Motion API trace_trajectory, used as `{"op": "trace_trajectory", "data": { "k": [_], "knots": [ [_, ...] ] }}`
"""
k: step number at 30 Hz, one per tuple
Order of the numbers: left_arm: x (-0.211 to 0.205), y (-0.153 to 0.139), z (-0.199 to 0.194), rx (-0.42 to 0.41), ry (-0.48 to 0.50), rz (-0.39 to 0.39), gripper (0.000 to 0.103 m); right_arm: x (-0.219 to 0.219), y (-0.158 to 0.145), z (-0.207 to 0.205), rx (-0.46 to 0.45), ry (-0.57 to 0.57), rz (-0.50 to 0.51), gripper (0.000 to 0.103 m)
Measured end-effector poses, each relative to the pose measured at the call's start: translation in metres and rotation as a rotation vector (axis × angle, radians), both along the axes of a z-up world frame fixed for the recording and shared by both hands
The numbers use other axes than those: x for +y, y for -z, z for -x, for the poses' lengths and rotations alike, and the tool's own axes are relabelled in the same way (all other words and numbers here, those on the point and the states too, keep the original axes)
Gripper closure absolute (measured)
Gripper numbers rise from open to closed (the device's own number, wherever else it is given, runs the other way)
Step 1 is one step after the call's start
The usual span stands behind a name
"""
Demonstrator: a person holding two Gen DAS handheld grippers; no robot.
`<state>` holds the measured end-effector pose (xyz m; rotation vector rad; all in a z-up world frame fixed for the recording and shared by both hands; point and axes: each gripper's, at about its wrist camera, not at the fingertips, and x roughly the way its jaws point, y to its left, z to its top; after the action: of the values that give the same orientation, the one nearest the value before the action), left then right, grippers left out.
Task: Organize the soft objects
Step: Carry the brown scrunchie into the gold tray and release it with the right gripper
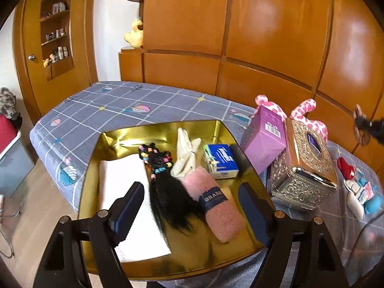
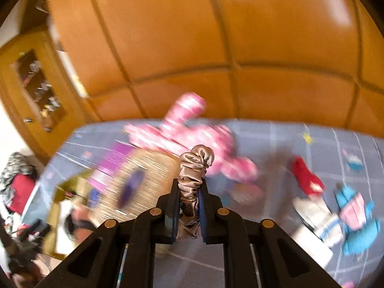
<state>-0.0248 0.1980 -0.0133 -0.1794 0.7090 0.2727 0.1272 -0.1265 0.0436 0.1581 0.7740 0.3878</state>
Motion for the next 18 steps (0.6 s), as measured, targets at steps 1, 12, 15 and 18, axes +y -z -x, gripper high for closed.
{"op": "trace_trajectory", "data": {
  "k": [1, 12, 15, 18],
  "knots": [
    [0.002, -0.001, 0.001, -0.006, -0.010, -0.003, 0.020, 0.010, -0.008, 0.000, -0.020, -0.033, -0.011, 0.091],
    [0.025, -0.008, 0.017, -0.034, -0.097, -0.028, 0.018, 0.173, -0.007, 0.035, -0.038, -0.468, 0.015, 0.091],
    [0.030, -0.008, 0.020, -0.037, -0.111, -0.023, 0.017, 0.202, 0.013, 0.037, 0.000, -0.517, 0.061, 0.090],
    [0.033, -0.008, 0.020, -0.040, -0.116, -0.021, 0.017, 0.220, 0.032, 0.037, 0.026, -0.537, 0.109, 0.088]
  ]
}}
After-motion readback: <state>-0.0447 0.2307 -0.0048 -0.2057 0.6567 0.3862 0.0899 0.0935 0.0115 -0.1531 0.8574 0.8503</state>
